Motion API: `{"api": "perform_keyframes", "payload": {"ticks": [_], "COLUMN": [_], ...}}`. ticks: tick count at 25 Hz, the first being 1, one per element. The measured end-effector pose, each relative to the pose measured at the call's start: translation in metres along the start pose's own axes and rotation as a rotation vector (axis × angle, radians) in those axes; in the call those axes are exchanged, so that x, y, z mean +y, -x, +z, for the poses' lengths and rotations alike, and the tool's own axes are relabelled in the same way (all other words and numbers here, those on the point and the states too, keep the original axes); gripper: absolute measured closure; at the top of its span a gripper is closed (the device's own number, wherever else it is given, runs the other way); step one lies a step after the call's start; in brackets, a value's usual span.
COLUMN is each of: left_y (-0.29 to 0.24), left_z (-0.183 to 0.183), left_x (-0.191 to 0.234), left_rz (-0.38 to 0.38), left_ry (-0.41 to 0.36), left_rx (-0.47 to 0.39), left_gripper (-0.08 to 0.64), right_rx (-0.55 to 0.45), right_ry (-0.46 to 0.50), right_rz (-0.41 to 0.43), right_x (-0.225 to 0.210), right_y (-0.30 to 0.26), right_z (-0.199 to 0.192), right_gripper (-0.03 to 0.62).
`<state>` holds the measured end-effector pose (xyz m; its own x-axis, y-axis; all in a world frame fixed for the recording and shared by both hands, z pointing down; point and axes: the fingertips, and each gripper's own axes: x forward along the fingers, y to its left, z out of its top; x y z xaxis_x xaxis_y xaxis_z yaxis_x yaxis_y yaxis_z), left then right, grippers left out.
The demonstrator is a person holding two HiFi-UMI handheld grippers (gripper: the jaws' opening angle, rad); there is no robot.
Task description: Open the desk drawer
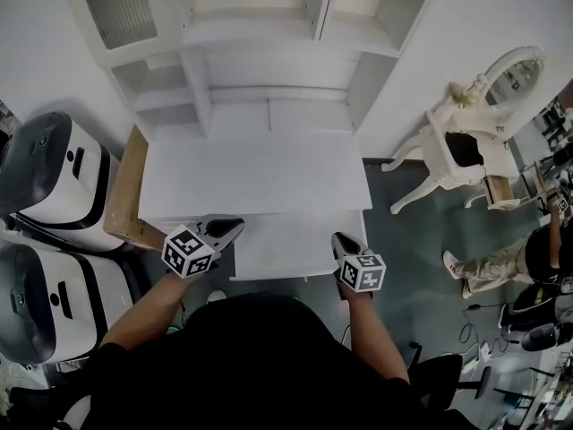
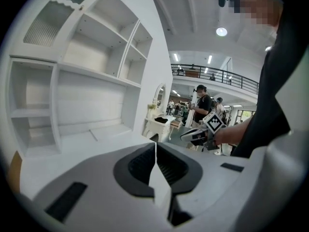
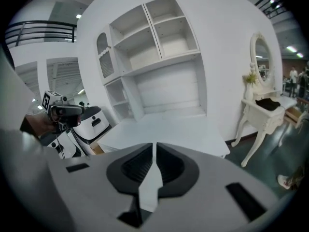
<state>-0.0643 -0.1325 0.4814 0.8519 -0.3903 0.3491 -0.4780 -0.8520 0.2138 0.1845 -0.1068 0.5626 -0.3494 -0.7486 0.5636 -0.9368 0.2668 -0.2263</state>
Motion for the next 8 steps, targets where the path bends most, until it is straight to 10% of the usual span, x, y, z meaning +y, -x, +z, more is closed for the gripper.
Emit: {"api": "perform_keyframes", "payload": {"ticks": [8], "left_y": [0.005], "left_z": [0.006], "left_x": [0.002], "left_rz": [0.044], "left_ry": [0.005], "left_rx": [-0.021], "left_gripper": [0.543], "right_rx": [-0.111], "right_ry": [0.040], "right_rz": [0.000], "right_x": [0.002], "right_y": [0.020], "right_z": [0.028], "right_gripper": [0.566]}}
